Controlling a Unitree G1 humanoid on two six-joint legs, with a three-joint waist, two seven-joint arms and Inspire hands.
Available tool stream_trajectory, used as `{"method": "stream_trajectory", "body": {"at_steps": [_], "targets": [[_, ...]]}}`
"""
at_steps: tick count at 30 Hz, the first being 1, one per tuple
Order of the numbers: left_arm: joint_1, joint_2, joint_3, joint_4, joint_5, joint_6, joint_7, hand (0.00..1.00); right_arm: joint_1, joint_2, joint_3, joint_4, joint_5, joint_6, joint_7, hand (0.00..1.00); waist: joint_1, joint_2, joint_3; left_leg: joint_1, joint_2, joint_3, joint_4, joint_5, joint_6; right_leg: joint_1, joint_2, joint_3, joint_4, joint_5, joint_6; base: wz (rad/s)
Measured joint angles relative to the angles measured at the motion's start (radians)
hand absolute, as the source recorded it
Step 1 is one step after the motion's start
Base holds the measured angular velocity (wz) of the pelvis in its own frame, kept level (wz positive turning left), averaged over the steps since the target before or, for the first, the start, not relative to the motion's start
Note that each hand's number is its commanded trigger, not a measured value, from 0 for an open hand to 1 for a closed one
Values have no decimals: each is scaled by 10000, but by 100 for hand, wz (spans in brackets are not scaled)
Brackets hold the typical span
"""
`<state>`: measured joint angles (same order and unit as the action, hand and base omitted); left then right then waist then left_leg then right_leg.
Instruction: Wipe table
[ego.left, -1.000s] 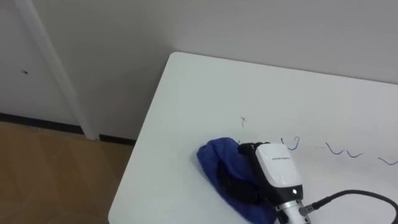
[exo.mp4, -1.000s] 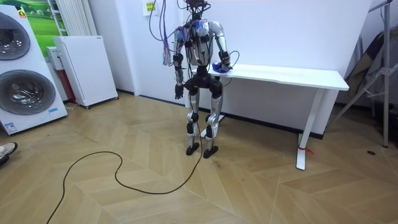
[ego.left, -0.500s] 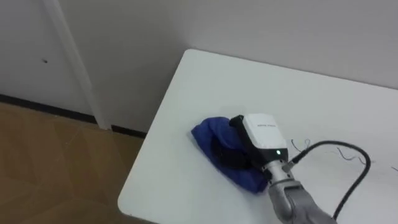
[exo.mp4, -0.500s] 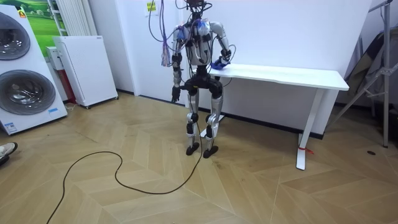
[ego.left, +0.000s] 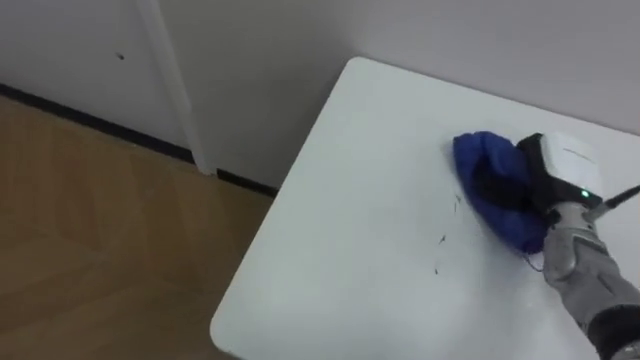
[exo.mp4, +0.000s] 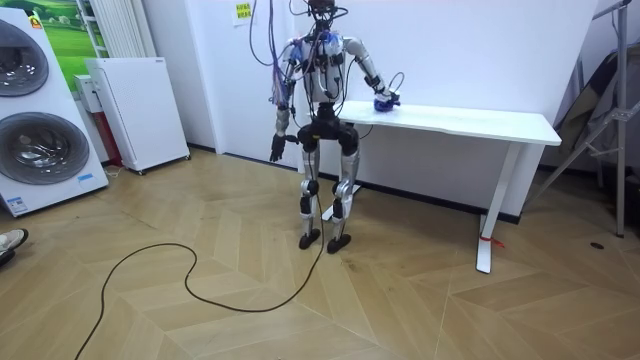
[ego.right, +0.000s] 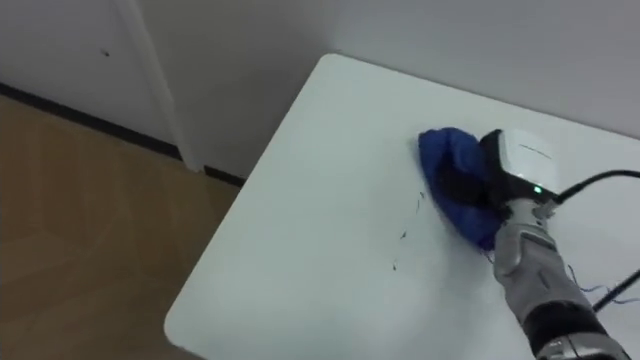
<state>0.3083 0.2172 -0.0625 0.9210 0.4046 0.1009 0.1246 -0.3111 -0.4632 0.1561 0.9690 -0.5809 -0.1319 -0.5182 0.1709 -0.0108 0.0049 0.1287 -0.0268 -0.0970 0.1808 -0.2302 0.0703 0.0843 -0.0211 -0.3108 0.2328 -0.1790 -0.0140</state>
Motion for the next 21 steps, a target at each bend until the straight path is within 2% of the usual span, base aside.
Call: {"method": "stream_trajectory", "body": {"at_steps": [1,2,3,4,5,6,7,8,9,10,13,14,15,17,19,21], "targets": [[12,-19,67,-20,-4,-7,0,0,364,-3,-392,21,81,-108,-115,100,-59,20,12,198,37,-366,-87,36,-3,-267,-55,-45,637,-239,56,-22],[-31,-3,321,-87,-1,-65,18,0,683,3,-714,25,128,-220,-252,100,-23,-40,-5,267,45,-894,-159,33,-8,-818,91,168,533,-431,19,-41],[4,-1,531,-88,4,-106,33,0,761,3,-746,22,148,-253,-335,100,-16,-137,-3,256,45,-1003,-156,23,-22,-1172,149,303,99,-280,-181,-54],[145,-5,842,-16,25,-144,28,0,953,-38,-830,38,149,-311,-534,100,-182,-182,-47,294,182,-954,-42,-110,-282,-1526,261,113,-465,925,-525,0],[210,28,983,26,6,-228,32,0,1457,-52,-1017,173,226,-320,-801,100,-483,-186,-69,318,262,-609,144,-204,-806,-1044,192,118,-519,1049,-565,40],[210,38,980,85,-16,-269,35,0,1722,-50,-1128,284,311,-317,-909,100,-658,-212,-52,375,367,-250,112,-203,-901,-817,166,308,-573,1049,-564,91],[209,39,944,34,-20,-404,46,0,2179,-28,-1513,395,560,-299,-1068,100,-847,-372,17,333,543,251,-239,-187,-926,-538,83,863,-660,1043,-534,78],[159,22,834,-43,18,-564,127,0,2416,-38,-1887,496,746,-310,-1124,100,-944,-318,17,65,858,682,-620,288,-1025,-519,85,1037,-631,1025,-323,59],[134,39,763,-63,21,-601,200,0,2527,-22,-2033,589,858,-318,-1136,100,-981,-271,13,-11,876,920,-497,401,-767,-493,54,1108,-623,929,-168,0],[264,21,812,-48,16,-555,289,0,2554,72,-2176,804,852,-310,-1122,100,-767,-288,-124,50,803,1191,-455,396,-728,-466,23,1120,-684,848,-34,-32],[377,-40,937,-62,11,-430,379,0,2644,138,-2380,575,176,-161,-1189,100,-587,-375,-106,117,654,1287,-452,397,-713,-417,-22,1059,-670,832,-7,-25],[377,-60,962,-29,8,-377,380,0,2734,161,-2369,427,-40,-37,-1256,100,-536,-344,-73,222,634,1359,-455,382,-688,-303,-42,1058,-663,815,19,-15],[369,-58,953,-11,7,-358,380,0,2748,203,-2351,337,-154,50,-1257,100,-533,-298,-90,241,636,1388,-452,359,-652,-261,-39,1062,-645,796,35,-9],[416,-66,914,-14,-9,-321,381,0,2743,531,-2167,-208,-219,513,-1307,100,-517,-190,-97,343,648,1484,-470,253,-672,-197,-16,1087,-597,720,49,-12],[401,-79,759,17,-25,-240,380,0,2748,765,-1980,-580,-321,725,-1333,100,-485,-150,-69,401,624,1543,-452,225,-735,-195,32,1191,-601,643,100,-19],[358,-182,768,11,-8,-154,376,0,2759,940,-1701,-1340,-592,1107,-1156,100,-394,-53,-71,395,675,1766,-453,261,-765,-351,82,1341,-447,633,39,-27]]}}
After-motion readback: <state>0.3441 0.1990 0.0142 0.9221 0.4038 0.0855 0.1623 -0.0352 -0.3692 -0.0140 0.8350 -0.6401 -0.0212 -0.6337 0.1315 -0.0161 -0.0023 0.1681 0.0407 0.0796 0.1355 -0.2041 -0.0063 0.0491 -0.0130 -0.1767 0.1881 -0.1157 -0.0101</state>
